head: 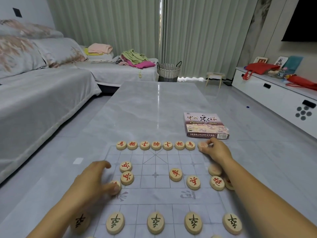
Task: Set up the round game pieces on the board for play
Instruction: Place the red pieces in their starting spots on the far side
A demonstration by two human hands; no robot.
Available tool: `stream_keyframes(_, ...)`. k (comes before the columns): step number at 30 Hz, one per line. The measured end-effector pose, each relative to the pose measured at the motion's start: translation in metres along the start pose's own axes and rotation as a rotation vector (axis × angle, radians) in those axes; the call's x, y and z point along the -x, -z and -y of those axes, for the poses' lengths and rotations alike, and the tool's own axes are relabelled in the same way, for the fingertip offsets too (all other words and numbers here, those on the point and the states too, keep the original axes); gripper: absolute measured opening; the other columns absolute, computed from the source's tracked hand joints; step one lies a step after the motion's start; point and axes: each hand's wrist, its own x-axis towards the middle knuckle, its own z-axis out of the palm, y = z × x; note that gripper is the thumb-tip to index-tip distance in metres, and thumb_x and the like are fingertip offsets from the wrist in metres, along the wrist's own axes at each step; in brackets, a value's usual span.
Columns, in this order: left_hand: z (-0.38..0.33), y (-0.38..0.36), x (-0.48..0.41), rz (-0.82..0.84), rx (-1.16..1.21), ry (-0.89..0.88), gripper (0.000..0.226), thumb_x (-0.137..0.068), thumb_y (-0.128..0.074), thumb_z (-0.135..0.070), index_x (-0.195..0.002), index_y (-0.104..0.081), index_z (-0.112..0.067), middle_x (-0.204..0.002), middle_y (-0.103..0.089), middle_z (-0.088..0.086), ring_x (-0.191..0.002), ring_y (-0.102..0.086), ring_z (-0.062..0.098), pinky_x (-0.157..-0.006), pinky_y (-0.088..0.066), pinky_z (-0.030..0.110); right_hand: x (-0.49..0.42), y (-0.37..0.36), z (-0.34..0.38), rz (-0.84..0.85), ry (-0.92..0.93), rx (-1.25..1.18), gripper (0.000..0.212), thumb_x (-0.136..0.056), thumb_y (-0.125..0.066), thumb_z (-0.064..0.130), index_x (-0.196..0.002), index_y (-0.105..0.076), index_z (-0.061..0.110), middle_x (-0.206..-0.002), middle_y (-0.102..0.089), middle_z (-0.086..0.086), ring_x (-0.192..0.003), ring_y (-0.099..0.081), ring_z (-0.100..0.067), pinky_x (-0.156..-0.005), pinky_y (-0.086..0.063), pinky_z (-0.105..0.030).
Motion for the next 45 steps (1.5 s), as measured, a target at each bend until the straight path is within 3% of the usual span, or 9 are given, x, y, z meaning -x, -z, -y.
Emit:
stream_keyframes(3,-0.035,-0.004,-0.003,-0.159,0.038,-0.125,0.048,-0.074,-0.074,-0.034,-0.116,-0.053,-0.023,-0.125,-0.052,-0.003,-0.112,-0.051,0.017,-0.092,-0.041,0.030,-0.001,-0.002,-0.001,-0.018,0.011,-0.003,0.032,-0.079,-0.068,0.039,-0.097,-0.051,0.018,-0.117,-0.061,-0.011,-0.100,-0.056,-0.028,-0.071,-0.039,-0.031)
stream_keyframes(6,-0.080,-0.024,-0.005,-0.009,0.083,-0.259,0.041,-0.081,-0.068,-0.031,-0.119,-0.055,-0.022,-0.118,-0.056,-0.006,-0.108,-0.054,0.012,-0.089,-0.043,0.023,-0.002,-0.004,-0.002,-0.016,0.027,0.010,0.035,-0.078,-0.069,0.041,-0.099,-0.052,0.019,-0.119,-0.061,-0.011,-0.103,-0.056,-0.029,-0.074,-0.042,-0.032)
stream_keyframes(12,-0.130,-0.069,-0.025,0.227,-0.027,-0.318,0.063,-0.081,-0.067,-0.029,-0.137,-0.039,-0.022,-0.135,-0.044,0.003,-0.119,-0.048,0.023,-0.100,-0.044,0.038,-0.003,-0.001,-0.010,0.061,0.052,0.013,0.063,-0.073,-0.071,0.046,-0.127,-0.048,0.022,-0.133,-0.050,-0.012,-0.119,-0.049,-0.030,-0.096,-0.044,-0.041)
stream_keyframes(18,-0.132,-0.077,-0.032,0.142,-0.105,-0.378,0.044,-0.086,-0.059,-0.027,-0.128,-0.050,-0.017,-0.127,-0.048,0.006,-0.117,-0.044,0.025,-0.098,-0.043,0.036,-0.008,-0.001,-0.016,0.067,0.059,0.032,0.063,-0.075,-0.070,0.046,-0.129,-0.046,0.025,-0.134,-0.048,-0.012,-0.118,-0.049,-0.029,-0.096,-0.044,-0.041)
stream_keyframes(23,-0.047,-0.021,-0.066,-0.144,0.077,-0.191,0.029,-0.087,-0.055,-0.023,-0.116,-0.051,-0.017,-0.112,-0.059,0.005,-0.100,-0.056,0.025,-0.083,-0.045,0.033,-0.013,-0.004,-0.017,0.086,0.052,0.032,0.063,-0.076,-0.069,0.044,-0.131,-0.044,0.025,-0.134,-0.048,-0.012,-0.117,-0.049,-0.029,-0.094,-0.044,-0.041)
stream_keyframes(26,0.005,0.005,-0.085,-0.133,-0.029,-0.013,0.037,-0.089,-0.056,-0.023,-0.123,-0.044,-0.013,-0.116,-0.059,0.009,-0.098,-0.056,0.024,-0.083,-0.045,0.033,-0.014,-0.005,-0.018,0.088,0.063,0.020,0.064,-0.074,-0.071,0.045,-0.129,-0.046,0.027,-0.134,-0.049,-0.013,-0.117,-0.049,-0.031,-0.095,-0.043,-0.042)
stream_keyframes(34,0.029,0.000,-0.107,-0.099,0.254,0.042,0.063,-0.079,-0.071,-0.012,-0.133,-0.040,-0.010,-0.132,-0.049,0.009,-0.107,-0.051,0.022,-0.093,-0.044,0.032,-0.016,-0.006,-0.020,0.078,0.098,0.014,0.045,-0.081,-0.063,0.045,-0.122,-0.052,0.031,-0.129,-0.051,-0.015,-0.115,-0.049,-0.031,-0.092,-0.042,-0.041)
stream_keyframes(39,0.032,-0.012,-0.111,-0.264,0.233,0.083,0.035,-0.073,-0.077,-0.020,-0.101,-0.063,-0.002,-0.104,-0.062,0.015,-0.085,-0.053,0.022,-0.070,-0.041,0.029,-0.016,-0.007,-0.020,0.076,0.090,-0.004,0.042,-0.081,-0.064,0.043,-0.120,-0.054,0.032,-0.127,-0.053,-0.015,-0.114,-0.050,-0.031,-0.091,-0.042,-0.041)
stream_keyframes(45,0.040,-0.014,-0.127,-0.268,0.274,0.083,0.036,-0.076,-0.075,-0.023,-0.107,-0.064,-0.008,-0.112,-0.060,0.011,-0.098,-0.056,0.023,-0.080,-0.044,0.029,-0.017,-0.008,-0.017,0.079,0.081,0.002,0.042,-0.082,-0.063,0.042,-0.121,-0.053,0.031,-0.127,-0.052,-0.015,-0.113,-0.050,-0.031,-0.090,-0.042,-0.041)
